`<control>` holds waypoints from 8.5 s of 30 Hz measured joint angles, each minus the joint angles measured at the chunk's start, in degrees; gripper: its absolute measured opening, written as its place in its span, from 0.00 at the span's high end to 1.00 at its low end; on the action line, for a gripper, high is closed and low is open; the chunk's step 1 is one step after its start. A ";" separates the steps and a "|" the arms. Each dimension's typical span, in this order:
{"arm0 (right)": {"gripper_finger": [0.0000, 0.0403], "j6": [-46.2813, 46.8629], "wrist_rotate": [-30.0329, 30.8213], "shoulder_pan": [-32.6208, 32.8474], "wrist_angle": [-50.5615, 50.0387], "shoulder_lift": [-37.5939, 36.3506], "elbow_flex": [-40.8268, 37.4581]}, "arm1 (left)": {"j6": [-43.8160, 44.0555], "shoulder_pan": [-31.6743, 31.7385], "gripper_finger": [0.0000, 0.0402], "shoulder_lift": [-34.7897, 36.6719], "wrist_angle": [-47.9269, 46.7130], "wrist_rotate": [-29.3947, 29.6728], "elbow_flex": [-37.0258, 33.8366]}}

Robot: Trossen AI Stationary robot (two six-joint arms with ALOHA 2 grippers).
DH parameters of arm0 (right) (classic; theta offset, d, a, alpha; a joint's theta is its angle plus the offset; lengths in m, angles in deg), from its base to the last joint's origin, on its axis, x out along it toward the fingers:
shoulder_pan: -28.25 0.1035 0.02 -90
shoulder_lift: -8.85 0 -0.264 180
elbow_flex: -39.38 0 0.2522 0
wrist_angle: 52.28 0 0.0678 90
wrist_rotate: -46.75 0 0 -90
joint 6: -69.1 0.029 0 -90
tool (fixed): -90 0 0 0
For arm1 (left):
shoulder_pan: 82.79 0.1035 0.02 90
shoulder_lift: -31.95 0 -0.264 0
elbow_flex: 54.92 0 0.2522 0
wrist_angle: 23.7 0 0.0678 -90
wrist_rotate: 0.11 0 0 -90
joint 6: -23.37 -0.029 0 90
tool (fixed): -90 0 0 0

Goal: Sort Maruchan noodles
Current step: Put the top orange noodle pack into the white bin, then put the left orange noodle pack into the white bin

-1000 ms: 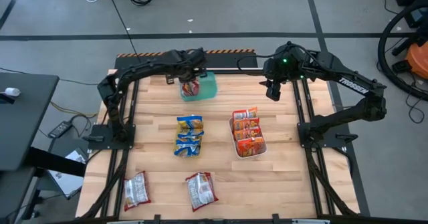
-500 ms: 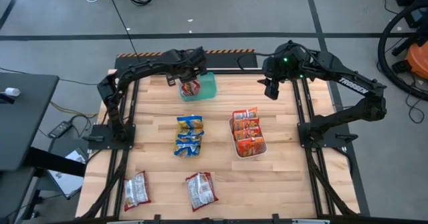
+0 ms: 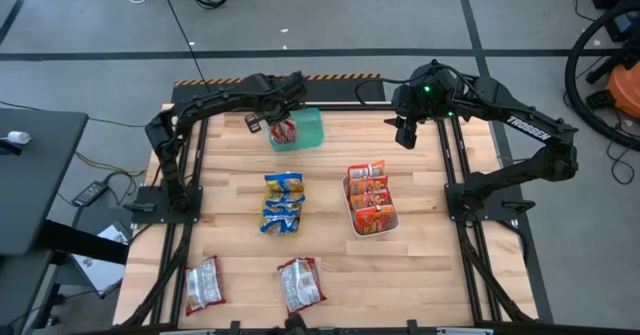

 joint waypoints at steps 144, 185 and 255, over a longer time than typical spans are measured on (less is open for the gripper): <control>0.56 -2.52 -4.41 -3.76 0.86 0.04 -0.04 | -39.52 -9.60 0.93 -12.66 35.36 -8.78 7.34; 0.56 21.39 9.66 22.14 -5.96 -2.66 -0.04 | -19.30 -70.28 0.43 17.36 -14.03 -28.76 -3.92; 0.56 36.62 12.15 34.64 -7.47 7.11 -0.04 | -24.46 -72.92 0.97 35.35 38.02 -42.16 -68.84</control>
